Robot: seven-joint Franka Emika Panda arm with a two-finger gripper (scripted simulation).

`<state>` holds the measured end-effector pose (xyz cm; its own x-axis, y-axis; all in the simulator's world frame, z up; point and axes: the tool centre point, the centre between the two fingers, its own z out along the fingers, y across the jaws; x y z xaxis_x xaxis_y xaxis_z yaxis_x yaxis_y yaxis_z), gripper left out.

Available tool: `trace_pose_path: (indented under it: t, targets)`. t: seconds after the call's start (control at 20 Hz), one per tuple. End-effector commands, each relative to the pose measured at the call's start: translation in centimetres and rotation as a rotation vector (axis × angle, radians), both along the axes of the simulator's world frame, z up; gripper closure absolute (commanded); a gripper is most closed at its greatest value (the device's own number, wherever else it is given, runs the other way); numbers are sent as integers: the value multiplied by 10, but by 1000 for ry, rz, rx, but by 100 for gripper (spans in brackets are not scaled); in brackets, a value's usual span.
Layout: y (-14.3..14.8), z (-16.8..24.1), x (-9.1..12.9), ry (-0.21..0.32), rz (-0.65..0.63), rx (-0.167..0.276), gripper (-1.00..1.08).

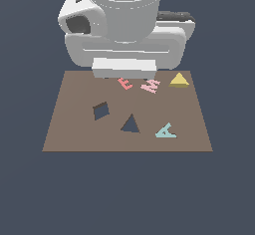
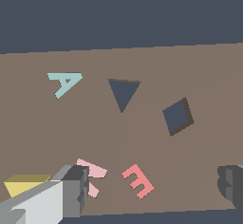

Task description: Insert a designated object into the corresponding slot on a board.

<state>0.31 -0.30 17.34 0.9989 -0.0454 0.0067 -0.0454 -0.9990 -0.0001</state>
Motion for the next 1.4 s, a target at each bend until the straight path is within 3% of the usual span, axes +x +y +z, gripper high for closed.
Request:
trace_pose_path:
  t: [0.0,0.35,0.7,1.0,1.35]
  targets:
    - [0,0,0,0,0,0,-92]
    - [7,-4,2,0,47,0,-92]
    - [28,-15,6,0,188,0,-92]
    - [58,-31,7,1,391,0,-92]
    - [107,-57,-6,1,725,0,-92]
